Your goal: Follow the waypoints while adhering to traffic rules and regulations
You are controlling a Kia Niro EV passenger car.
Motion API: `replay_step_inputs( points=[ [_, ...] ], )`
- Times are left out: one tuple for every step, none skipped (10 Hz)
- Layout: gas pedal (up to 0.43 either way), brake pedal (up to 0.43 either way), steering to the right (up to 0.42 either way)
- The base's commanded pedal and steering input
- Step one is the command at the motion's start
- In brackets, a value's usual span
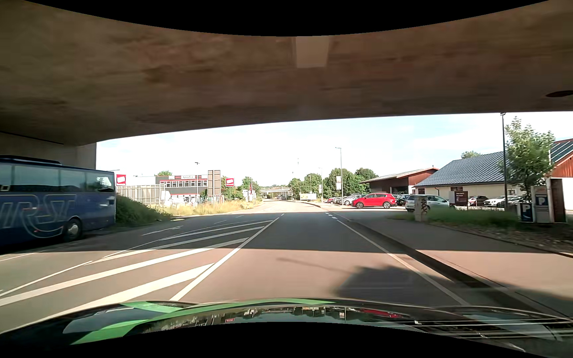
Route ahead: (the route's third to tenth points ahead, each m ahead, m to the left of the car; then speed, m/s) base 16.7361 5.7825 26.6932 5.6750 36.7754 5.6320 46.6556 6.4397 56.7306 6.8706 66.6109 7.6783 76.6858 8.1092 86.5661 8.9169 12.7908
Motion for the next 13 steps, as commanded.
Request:
replay_step_inputs(
  points=[
    [0.157,0.0,-0.003],
    [0.157,0.0,-0.003],
    [0.157,0.0,-0.003],
    [0.169,0.0,-0.003],
    [0.169,0.0,-0.003],
    [0.169,0.0,-0.003],
    [0.169,0.0,-0.003],
    [0.177,0.0,-0.003],
    [0.189,0.0,-0.003],
    [0.197,0.0,-0.003],
    [0.197,0.0,-0.002],
    [0.197,0.0,-0.001],
    [0.197,0.0,-0.001]
  ],
)
